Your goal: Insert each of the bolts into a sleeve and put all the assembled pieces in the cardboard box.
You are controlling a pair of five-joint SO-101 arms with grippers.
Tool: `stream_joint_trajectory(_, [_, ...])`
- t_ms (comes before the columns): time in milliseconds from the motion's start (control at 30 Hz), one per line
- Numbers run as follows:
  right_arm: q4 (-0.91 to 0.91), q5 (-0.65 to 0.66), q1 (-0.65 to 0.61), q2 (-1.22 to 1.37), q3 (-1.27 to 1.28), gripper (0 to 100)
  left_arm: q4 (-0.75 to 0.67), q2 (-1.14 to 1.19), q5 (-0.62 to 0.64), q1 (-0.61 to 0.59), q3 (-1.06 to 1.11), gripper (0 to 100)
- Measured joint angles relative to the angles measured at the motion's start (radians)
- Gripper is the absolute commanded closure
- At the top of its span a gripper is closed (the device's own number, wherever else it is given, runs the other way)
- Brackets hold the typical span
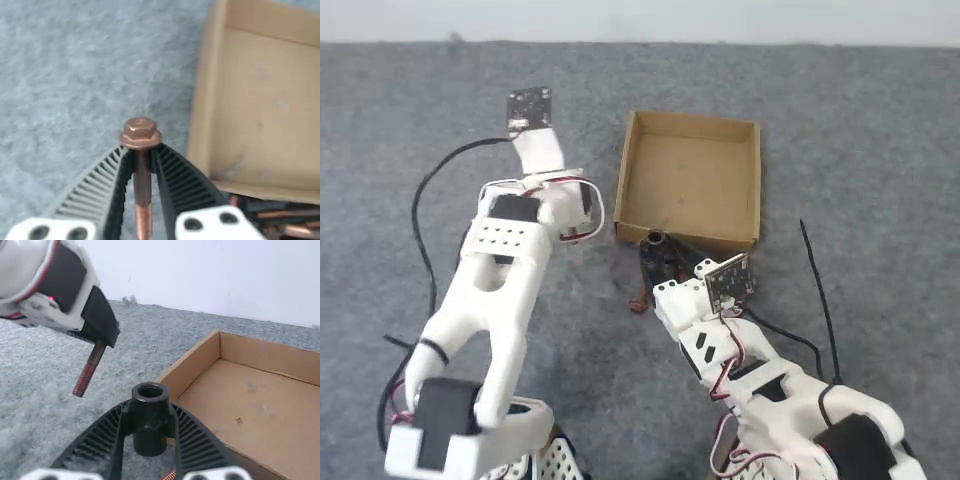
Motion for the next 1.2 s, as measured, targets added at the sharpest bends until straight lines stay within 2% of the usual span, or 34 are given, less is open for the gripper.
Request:
stream_joint_trajectory(300, [0.0,0.0,0.0,0.0,0.0,99.2,-0.023,-0.196,0.0,0.133,0.017,99])
stream_joint_trajectory(600, [0.0,0.0,0.0,0.0,0.0,99.2,-0.353,-0.361,0.0,0.181,0.264,99])
stream_joint_trajectory(700, [0.0,0.0,0.0,0.0,0.0,99.2,-0.414,-0.437,0.0,0.207,0.338,99])
stream_joint_trajectory(1033, [0.0,0.0,-0.017,0.0,0.0,99.2,-0.433,-0.776,0.0,0.233,0.511,99])
stream_joint_trajectory(1200, [0.0,0.0,-0.031,-0.002,0.0,99.2,-0.433,-0.839,0.0,0.238,0.531,99])
